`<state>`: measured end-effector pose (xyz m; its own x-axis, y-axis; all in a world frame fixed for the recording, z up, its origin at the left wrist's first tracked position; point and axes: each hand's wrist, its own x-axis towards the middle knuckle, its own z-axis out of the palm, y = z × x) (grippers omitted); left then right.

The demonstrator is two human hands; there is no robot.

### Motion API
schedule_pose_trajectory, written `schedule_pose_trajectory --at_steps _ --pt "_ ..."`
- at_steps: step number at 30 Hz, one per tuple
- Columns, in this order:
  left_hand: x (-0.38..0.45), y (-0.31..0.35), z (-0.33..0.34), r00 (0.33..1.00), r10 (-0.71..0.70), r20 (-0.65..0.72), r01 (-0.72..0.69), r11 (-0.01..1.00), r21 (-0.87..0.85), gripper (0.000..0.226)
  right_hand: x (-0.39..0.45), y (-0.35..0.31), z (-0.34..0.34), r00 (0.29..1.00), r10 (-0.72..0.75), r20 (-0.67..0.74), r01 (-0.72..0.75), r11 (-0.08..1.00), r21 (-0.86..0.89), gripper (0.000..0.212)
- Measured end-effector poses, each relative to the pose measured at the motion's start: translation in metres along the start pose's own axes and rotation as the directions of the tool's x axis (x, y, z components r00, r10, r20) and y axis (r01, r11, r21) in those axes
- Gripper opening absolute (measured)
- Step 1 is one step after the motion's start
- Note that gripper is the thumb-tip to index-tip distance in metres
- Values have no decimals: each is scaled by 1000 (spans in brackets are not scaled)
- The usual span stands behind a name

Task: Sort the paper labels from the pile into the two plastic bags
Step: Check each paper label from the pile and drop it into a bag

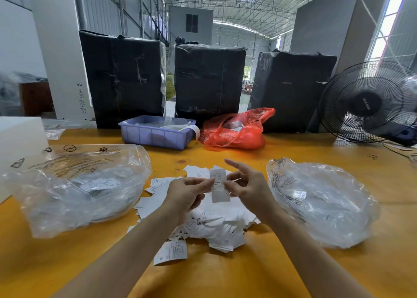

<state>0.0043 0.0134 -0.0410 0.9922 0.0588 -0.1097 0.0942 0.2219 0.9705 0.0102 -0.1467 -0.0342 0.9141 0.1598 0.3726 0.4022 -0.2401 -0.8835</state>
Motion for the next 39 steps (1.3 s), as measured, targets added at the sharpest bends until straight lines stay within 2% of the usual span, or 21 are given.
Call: schedule_pose_trajectory --at_steps 2,4,6,9,14,19,22,25,27,30,33,35,37,39 --pt "0 -1 -1 999 25 22 -26 997 71 25 -1 -2 -2 997 37 75 -36 999 -13 51" --pt "1 -1 -2 999 36 24 -39 993 115 24 -1 -3 -4 994 50 102 -46 998 -44 38" --pt "2 -1 -4 999 41 17 -43 990 137 25 -2 -4 -4 995 45 89 -39 997 -63 32" --pt "1 0 -5 999 43 30 -47 986 158 23 -2 -5 -6 996 41 84 -37 998 -43 40" --pt "1 0 -2 998 61 6 -61 984 168 23 -3 -5 -6 993 26 117 -10 991 -134 18" --pt "3 0 -1 998 66 -23 -62 988 144 30 -3 -7 -7 994 50 100 -42 996 -78 16" --pt "3 0 -1 998 59 17 -61 990 126 22 -3 -6 -5 993 91 72 -90 996 -18 14" --pt "2 1 -1 996 20 91 -31 993 115 25 -2 -5 -5 993 120 -15 -119 991 63 10" --pt "0 3 -3 986 -15 166 -14 984 175 27 -2 -5 -6 992 118 -47 -115 991 68 8" --pt "0 5 -7 977 -58 204 5 967 255 9 -3 -6 -6 991 117 -57 -113 991 68 6" --pt "0 13 -12 987 -35 158 -17 948 317 7 -4 -6 -4 991 128 -42 -124 989 77 9" --pt "3 28 -22 995 40 87 -69 930 361 8 -4 -5 -3 991 129 -31 -127 990 61 10" --pt "9 47 -42 983 178 -44 -141 887 439 11 -5 -5 -3 992 121 -19 -121 992 26 11" --pt "16 68 -75 909 365 -199 -189 788 586 12 -6 -4 -2 994 110 -10 -110 994 -4 12"
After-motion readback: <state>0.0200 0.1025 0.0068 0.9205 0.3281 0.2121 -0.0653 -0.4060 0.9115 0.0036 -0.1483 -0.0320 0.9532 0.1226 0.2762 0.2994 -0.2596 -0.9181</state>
